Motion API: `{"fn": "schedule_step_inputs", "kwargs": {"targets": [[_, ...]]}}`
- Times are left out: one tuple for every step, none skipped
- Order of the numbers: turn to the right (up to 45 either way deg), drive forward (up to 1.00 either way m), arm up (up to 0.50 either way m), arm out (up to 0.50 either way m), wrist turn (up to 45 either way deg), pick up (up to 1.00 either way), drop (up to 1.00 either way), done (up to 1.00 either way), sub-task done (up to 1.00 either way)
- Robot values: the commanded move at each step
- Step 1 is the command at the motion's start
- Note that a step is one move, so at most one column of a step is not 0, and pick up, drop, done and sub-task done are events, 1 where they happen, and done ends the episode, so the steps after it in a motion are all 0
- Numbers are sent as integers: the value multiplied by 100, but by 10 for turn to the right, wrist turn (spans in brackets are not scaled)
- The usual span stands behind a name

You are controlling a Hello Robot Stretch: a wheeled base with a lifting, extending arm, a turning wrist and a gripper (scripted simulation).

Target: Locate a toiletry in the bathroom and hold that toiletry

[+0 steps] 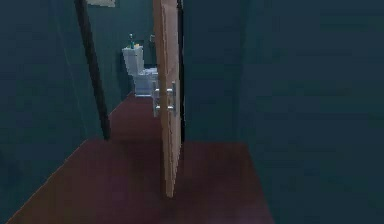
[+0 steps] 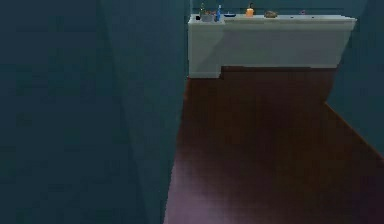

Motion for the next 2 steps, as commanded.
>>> {"fn": "schedule_step_inputs", "kwargs": {"targets": [[-300, 0, 0, 0, 0, 0, 0, 0, 0], [0, 100, 0, 0, 0, 0, 0, 0, 0]]}}
